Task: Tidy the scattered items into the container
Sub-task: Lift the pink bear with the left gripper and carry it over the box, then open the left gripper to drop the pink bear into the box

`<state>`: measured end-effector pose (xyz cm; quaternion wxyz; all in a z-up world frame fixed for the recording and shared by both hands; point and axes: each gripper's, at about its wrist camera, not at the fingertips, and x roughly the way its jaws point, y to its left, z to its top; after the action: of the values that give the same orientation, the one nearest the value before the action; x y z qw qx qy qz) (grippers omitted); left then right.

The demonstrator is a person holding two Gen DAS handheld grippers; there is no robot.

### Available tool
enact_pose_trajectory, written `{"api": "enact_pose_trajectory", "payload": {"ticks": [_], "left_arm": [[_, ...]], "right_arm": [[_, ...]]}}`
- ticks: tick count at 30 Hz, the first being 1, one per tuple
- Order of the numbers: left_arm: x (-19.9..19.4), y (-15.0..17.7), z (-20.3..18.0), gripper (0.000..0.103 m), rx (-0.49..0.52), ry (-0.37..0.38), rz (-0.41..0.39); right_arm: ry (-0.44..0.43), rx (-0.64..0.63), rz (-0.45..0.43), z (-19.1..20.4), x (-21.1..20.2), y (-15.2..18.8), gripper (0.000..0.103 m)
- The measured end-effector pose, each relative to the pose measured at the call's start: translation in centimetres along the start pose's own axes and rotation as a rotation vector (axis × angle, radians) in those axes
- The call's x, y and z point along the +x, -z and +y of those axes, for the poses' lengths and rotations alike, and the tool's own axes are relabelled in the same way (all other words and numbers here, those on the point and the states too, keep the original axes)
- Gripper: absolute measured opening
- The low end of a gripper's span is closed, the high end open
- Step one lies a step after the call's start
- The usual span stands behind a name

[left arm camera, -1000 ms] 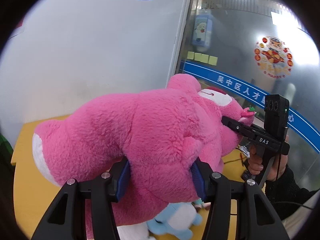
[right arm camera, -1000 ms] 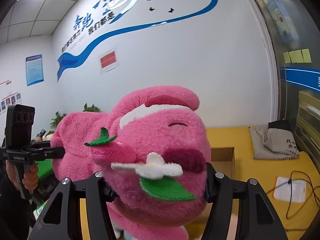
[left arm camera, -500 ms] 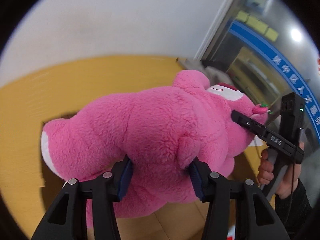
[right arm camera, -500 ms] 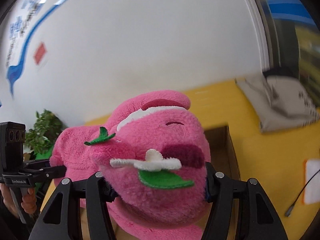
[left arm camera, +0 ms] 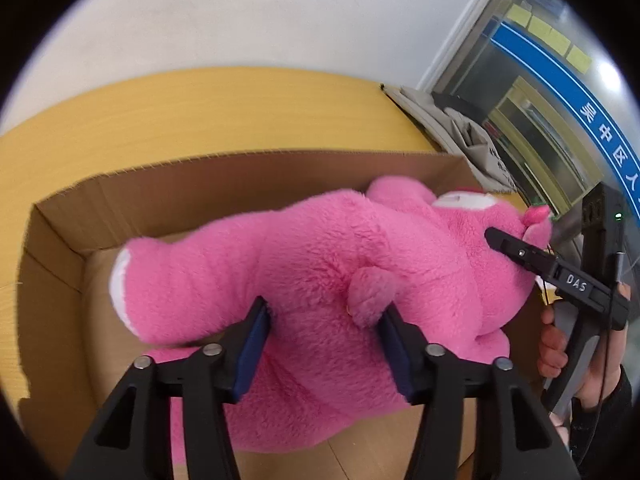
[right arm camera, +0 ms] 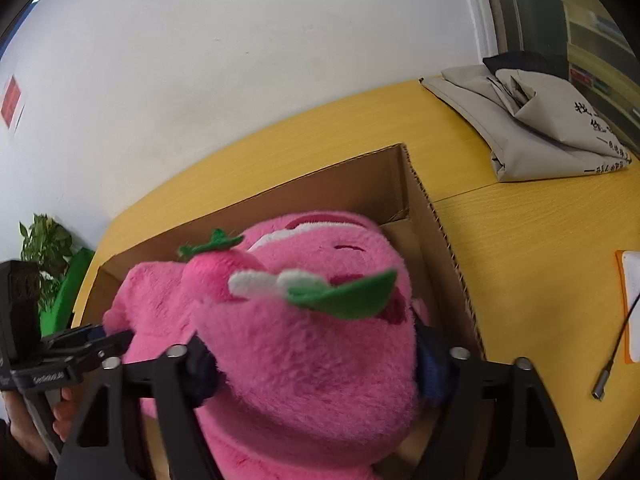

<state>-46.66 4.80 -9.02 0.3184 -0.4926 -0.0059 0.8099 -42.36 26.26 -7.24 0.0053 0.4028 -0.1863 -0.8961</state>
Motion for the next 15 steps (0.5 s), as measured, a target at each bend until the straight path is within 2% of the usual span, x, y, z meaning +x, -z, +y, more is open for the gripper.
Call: {"api": "enact_pose_trajectory", "payload": {"ticks": [2, 4, 5, 7, 9, 12, 13, 15], "left_arm": [[-1.5, -0.3, -0.5, 0.055, 0.029, -0.025, -0.016], [-3.7, 0.8, -1.0, 0.055, 0.089, -0.114, -0.027], [-4.7, 1.5, -1.1, 0.055, 0.111, -0.149, -0.021], [-6.7, 3.8, -0.4, 0.055, 0.114, -0.172, 0.017], [-7.9, 6.3, 0.4, 0.055, 0.115, -0.169, 0.055], [-7.9, 9.4, 0.9, 0.054, 0.104, -0.161, 0.132], [-7.8, 10.4, 1.2, 0.054, 0.089, -0.150, 0.158], [-7.2, 11.8, 1.4, 0.053, 0.046, -0.132, 0.198]], "right_arm": [[0.007, -0.032, -0.003, 0.1, -0.6, 0.1, 0.093], [-0.008, -0.104, -0.022, 0.5, -2.8, 0.2, 0.093], [-0.015, -0.136, -0.035, 0.6, -4.4, 0.4, 0.095], [-0.060, -0.192, -0.038, 1.0, -8.0, 1.4, 0.103], [-0.134, -0.285, 0.025, 1.9, -10.6, 3.6, 0.103], [-0.200, -0.384, 0.137, 3.2, -11.4, 7.3, 0.103], [-0.208, -0.383, 0.183, 3.2, -11.0, 8.4, 0.102], [-0.163, -0.362, 0.254, 2.7, -9.5, 9.8, 0.098]]}}
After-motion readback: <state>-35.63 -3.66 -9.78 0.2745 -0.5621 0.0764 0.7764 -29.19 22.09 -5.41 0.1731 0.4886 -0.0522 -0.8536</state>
